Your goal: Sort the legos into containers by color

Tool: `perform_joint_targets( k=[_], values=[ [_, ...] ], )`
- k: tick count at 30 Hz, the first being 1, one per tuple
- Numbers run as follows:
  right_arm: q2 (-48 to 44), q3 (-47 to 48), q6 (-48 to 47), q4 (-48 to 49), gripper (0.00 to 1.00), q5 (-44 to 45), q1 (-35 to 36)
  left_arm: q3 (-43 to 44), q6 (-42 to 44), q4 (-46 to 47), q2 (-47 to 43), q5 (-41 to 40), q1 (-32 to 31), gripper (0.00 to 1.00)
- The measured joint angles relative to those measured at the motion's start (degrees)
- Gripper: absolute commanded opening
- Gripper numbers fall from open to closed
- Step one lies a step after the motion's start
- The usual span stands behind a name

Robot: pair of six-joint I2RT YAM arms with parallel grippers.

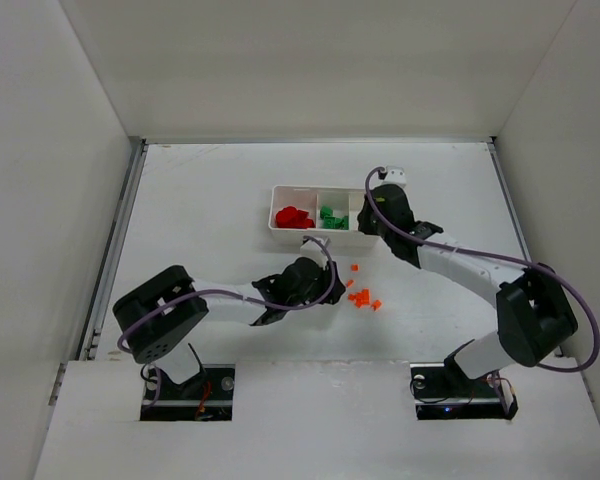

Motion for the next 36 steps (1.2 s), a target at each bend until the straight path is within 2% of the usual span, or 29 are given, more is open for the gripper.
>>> perform_joint_targets(
  k=[3,7,12,17,20,24,28,31,36],
  values=[
    [1.2,1.5,-0.7,0.1,0.24,0.5,-0.5,1.2,0.6,-0.6,1.4,0.0,0.0,0.43],
    [3.0,2.8,-1.2,0.9,0.39,1.1,-1.1,2.7,1.4,-1.3,2.8,-0.1,-0.1,0.43],
    [3.1,2.8,-1.7,1.3,0.43,2.3,-1.1,3.7,2.0,-2.1,3.5,-0.2,-0.1,0.43],
    [-1.0,0.7,-1.7,1.6,0.38,2.8,-1.1,5.0,2.8,-2.8,4.9,-0.2,-0.1,0.42],
    [-6.0,-3.1,-1.0,2.8,0.32,3.1,-0.9,5.8,3.4,-3.1,5.8,-0.2,-0.3,0.42],
    [-12.5,-9.5,0.8,3.4,0.3,3.4,0.7,7.5,4.5,-3.8,7.6,-0.5,-0.5,0.4],
    [-18.8,-16.8,3.7,3.3,0.31,3.5,2.8,9.4,5.9,-4.4,9.2,-1.5,-0.8,0.38],
    [-23.1,-21.7,6.7,1.8,0.37,3.8,4.5,11.0,6.9,-5.2,10.4,-2.2,-1.2,0.35],
    [-27.1,-25.8,11.8,-2.5,0.41,6.3,8.8,13.9,8.4,-6.4,13.0,-3.3,-2.2,0.27]
  ],
)
